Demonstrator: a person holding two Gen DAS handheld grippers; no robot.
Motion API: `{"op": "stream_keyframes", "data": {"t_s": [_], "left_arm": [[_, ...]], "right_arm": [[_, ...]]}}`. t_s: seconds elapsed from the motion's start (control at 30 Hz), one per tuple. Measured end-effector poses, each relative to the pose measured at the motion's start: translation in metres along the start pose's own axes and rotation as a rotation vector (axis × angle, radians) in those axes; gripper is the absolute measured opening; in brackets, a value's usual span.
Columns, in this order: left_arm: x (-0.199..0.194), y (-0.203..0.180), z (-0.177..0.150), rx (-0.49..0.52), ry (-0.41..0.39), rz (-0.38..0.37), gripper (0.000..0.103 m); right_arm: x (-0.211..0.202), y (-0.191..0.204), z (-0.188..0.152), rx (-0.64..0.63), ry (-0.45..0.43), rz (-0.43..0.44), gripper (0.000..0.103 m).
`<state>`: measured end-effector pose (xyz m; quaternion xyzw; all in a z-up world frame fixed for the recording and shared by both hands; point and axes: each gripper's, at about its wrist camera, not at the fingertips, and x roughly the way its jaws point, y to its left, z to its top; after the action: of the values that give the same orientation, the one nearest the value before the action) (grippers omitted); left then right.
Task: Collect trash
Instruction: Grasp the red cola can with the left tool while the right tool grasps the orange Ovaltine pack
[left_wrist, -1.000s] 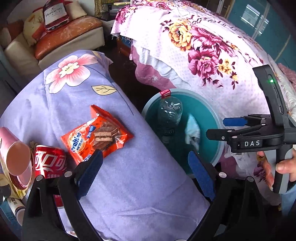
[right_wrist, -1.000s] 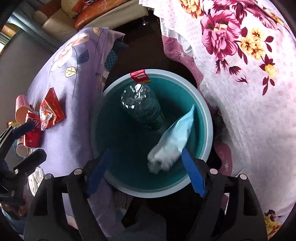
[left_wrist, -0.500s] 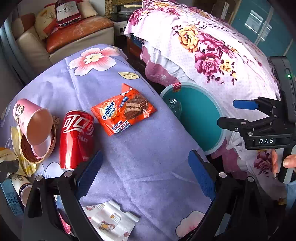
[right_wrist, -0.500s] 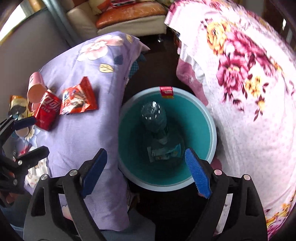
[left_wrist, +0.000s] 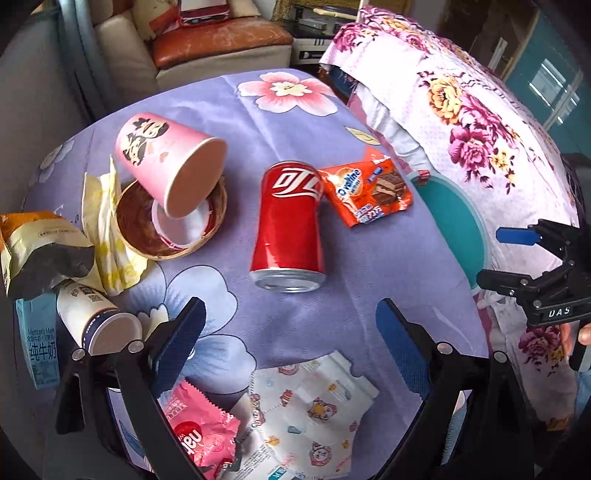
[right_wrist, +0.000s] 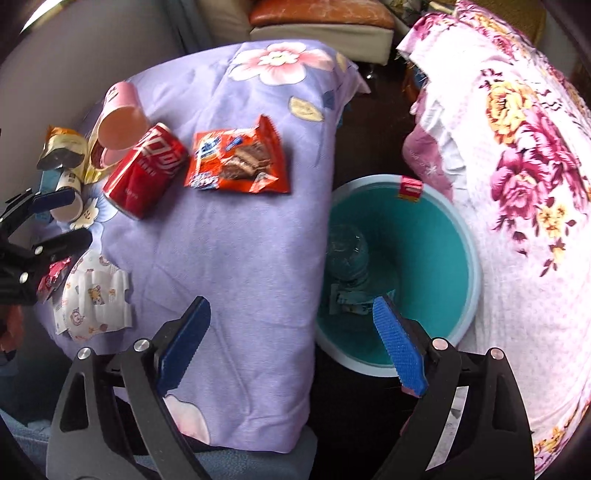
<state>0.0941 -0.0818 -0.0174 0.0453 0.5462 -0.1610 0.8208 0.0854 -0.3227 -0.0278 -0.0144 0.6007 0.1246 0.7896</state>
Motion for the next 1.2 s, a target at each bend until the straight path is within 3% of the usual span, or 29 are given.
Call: {"op": "stream_keyframes", "data": {"t_s": [0.2,0.77,0.83,0.87,0.9,1.2], "left_arm": [[0.014,0.013,0.015,-0.041,0.018,-0.003,0.094],[0.067,0.002,0.042,-0.052,0.065,0.030,0.093],[0.069,0.004,0.042,-0.056,0.062,0.023,0.089],[0.069,0.005,0.042,-0.055,0.056,0.017,0.075],[0.070,0.005,0.042,-0.054,0.057,0.005,0.054],[0.058,0.014,0.017,-0.072,0.027,-0.002,0.054]], "right_arm": [[0.013,0.005,0.007,-0.012,0.029,0.015,0.085],[0.023,-0.007,0.038,-0.091,0.033,0.009,0.085],[0.024,-0.008,0.041,-0.090,0.034,0.011,0.086],[0.025,-0.008,0.043,-0.090,0.036,0.012,0.085],[0.026,-0.008,0.046,-0.091,0.038,0.013,0.085],[0.036,-0.004,0.080,-0.063,0.005,0.068,0.085]]}}
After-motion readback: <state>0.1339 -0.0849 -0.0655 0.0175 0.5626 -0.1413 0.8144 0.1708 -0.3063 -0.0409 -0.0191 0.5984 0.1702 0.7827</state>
